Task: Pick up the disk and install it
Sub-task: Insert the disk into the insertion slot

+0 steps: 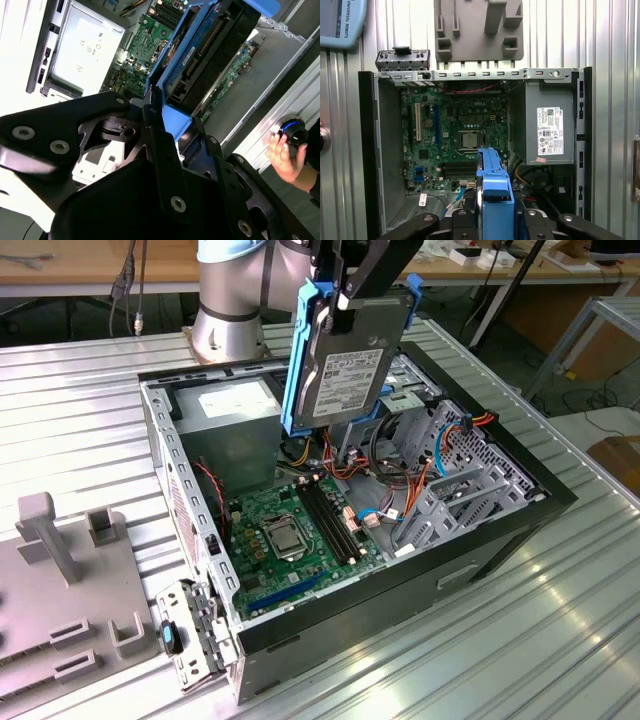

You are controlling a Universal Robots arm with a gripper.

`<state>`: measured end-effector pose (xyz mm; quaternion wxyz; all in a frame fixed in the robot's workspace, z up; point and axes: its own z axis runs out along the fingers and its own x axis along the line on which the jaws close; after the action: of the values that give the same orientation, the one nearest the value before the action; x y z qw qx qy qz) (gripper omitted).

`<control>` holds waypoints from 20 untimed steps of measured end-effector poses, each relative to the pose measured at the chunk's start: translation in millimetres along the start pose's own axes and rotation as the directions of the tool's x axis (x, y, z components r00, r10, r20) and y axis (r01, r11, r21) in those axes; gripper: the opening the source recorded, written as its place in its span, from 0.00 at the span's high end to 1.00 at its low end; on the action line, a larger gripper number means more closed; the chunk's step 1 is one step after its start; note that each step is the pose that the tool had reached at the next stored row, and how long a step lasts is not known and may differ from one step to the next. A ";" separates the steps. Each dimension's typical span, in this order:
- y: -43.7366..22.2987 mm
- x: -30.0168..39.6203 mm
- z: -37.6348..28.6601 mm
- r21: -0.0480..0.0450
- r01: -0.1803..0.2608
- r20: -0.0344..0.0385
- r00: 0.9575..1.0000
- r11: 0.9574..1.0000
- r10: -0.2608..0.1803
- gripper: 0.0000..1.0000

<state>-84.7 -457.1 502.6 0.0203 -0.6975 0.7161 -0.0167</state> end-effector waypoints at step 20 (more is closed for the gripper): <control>-16.0 21.7 1.4 0.000 0.000 -0.001 1.000 1.000 0.000 0.63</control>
<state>-69.2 -479.2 501.9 0.0199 -0.6975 0.7161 -0.0171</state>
